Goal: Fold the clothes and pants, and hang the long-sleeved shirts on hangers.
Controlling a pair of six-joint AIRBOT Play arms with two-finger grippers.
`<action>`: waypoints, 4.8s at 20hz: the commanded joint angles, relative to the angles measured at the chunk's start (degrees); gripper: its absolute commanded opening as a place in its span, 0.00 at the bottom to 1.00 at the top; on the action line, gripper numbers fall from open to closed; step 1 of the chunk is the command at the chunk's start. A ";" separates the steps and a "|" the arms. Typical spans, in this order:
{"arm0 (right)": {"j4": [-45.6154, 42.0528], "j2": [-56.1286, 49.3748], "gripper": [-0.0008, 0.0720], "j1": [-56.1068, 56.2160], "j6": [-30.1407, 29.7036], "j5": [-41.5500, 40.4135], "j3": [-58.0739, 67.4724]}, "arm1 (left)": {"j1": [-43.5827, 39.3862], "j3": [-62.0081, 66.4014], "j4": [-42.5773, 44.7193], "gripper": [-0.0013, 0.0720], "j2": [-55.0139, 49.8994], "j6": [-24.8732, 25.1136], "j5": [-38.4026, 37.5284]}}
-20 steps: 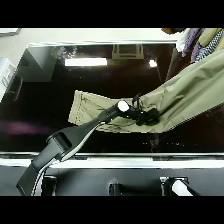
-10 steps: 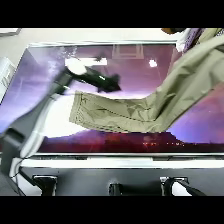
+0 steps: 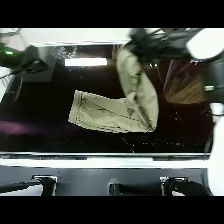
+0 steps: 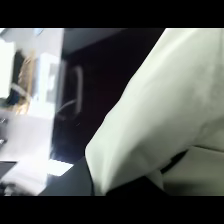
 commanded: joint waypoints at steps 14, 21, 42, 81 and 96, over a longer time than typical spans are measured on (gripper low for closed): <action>-2.27 -21.55 0.36 19.17 5.60 -11.13 0.02 | 4.90 -2.86 1.01 0.06 4.02 1.70 -1.86; -5.64 -14.47 0.85 17.42 0.79 7.32 0.02 | 4.92 -2.91 1.27 0.06 4.02 1.70 -1.53; 18.75 -2.93 0.97 -36.79 -43.69 18.27 -40.41 | 4.90 -2.95 1.25 0.06 3.58 1.90 -1.22; -16.17 21.42 0.05 -28.04 -26.71 19.41 -42.88 | -40.37 -11.39 -14.91 0.06 -31.76 -7.43 29.90; -10.91 28.33 0.05 -28.04 -26.34 23.32 -42.56 | -47.56 -11.39 -13.99 0.05 -38.51 -17.42 43.32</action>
